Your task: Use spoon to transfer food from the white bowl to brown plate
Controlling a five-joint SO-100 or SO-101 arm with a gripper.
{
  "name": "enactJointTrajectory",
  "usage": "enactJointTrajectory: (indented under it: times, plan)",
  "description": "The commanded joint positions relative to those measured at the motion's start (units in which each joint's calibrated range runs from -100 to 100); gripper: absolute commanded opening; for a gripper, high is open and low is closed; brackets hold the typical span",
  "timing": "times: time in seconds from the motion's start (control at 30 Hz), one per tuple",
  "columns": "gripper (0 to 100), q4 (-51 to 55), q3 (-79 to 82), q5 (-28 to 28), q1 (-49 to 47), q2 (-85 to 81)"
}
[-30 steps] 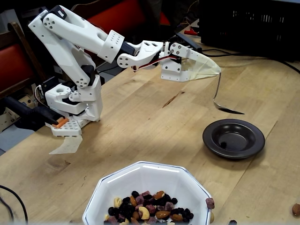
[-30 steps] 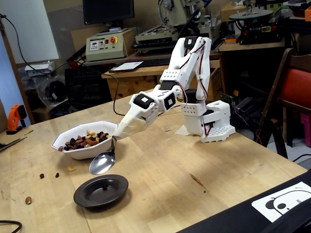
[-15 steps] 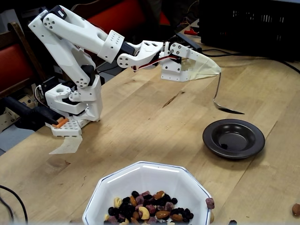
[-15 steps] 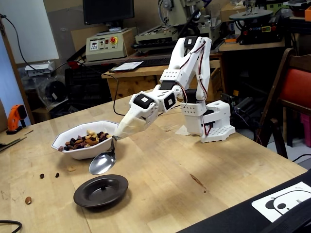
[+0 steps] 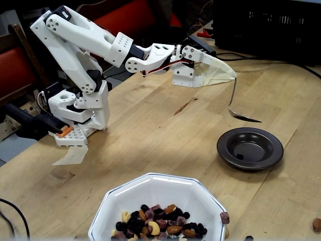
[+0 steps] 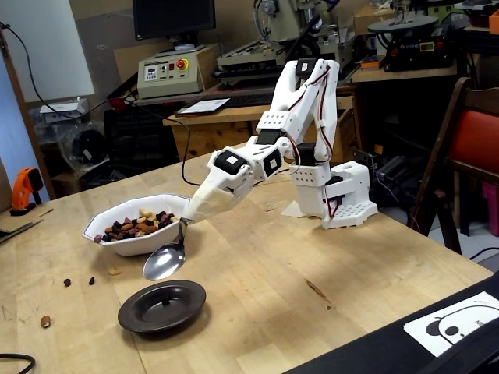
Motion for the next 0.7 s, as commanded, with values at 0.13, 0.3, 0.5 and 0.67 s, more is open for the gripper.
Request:
enactJointTrajectory:
  times: [0.13, 0.3, 0.5, 0.67]
  plan:
    - [2, -0.8, -4.6, -0.2, 0.7, -1.0]
    - [2, -0.8, -4.6, -0.2, 2.8, -1.0]
    - [2, -0.7, -4.6, -0.2, 3.1, -1.1]
    - [2, -0.7, -4.6, -0.2, 3.1, -1.1]
